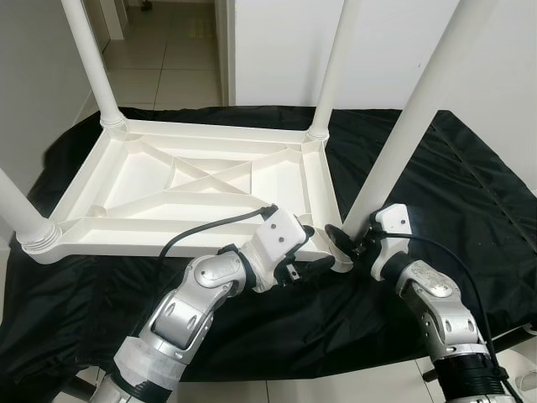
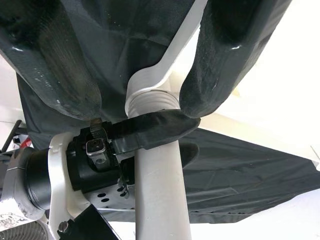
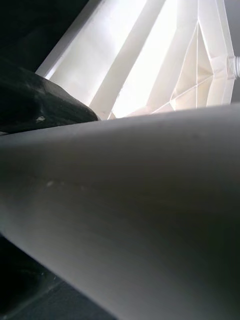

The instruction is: Building children table

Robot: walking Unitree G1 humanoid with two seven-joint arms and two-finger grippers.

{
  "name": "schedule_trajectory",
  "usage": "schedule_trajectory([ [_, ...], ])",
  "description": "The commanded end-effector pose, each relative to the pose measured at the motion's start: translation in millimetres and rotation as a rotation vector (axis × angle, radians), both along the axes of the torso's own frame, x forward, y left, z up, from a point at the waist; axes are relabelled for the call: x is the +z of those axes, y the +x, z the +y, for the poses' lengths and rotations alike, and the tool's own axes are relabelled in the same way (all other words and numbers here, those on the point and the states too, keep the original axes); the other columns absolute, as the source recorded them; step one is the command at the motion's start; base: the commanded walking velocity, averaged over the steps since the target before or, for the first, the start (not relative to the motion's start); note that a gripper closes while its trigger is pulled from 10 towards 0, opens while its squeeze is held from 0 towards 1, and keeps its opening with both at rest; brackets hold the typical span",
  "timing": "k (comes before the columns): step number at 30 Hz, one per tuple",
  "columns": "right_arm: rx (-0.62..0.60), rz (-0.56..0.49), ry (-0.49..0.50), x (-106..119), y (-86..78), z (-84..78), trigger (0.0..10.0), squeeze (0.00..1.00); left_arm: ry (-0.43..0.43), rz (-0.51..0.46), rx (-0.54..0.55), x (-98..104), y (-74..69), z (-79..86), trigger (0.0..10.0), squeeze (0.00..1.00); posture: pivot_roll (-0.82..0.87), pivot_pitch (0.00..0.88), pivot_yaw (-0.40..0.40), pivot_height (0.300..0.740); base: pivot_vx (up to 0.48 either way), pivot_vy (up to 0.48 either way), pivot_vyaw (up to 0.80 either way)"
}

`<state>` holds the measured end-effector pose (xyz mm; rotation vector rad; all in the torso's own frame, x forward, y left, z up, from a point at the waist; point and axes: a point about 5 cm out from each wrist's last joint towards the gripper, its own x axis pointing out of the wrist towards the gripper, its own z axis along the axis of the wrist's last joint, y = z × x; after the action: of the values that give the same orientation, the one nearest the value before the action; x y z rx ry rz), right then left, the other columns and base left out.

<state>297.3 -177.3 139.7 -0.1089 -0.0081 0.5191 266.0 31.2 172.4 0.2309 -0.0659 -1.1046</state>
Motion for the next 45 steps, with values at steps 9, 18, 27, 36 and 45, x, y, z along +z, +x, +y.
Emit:
schedule_trajectory([
  [9, -0.289, 0.049, 0.1, -13, -7.8, 18.3, 10.0, 0.0, 0.011, -0.014, 0.031, 0, 5.3, 3.7, 10.0, 0.0, -0.08, 0.004, -0.017, 0.74, 0.0, 0.0, 0.0],
  [18, -0.56, 0.053, 0.184, -17, -17.6, 44.6, 10.0, 0.0, 0.001, -0.009, 0.034, 2, 9.1, 6.0, 10.0, 0.0, -0.08, 0.0, -0.012, 0.74, 0.0, 0.0, 0.0],
  [27, -0.564, 0.053, 0.221, -11, -19.0, 66.7, 10.0, 0.0, -0.003, -0.012, 0.034, 3, 9.6, 5.4, 10.0, 0.0, -0.08, 0.0, -0.009, 0.74, 0.0, 0.0, 0.0],
  [36, -0.487, 0.02, 0.259, -4, -21.5, 43.5, 10.0, 1.0, 0.002, -0.011, 0.04, 3, 9.2, 8.5, 10.0, 0.0, -0.07, 0.003, -0.013, 0.74, 0.0, 0.0, 0.0],
  [45, -0.256, -0.032, 0.17, 7, -20.4, 27.7, 10.0, 0.0, 0.008, -0.014, 0.05, 3, 8.5, 10.5, 10.0, 0.0, -0.05, 0.013, -0.018, 0.74, 0.0, 0.0, 0.0],
])
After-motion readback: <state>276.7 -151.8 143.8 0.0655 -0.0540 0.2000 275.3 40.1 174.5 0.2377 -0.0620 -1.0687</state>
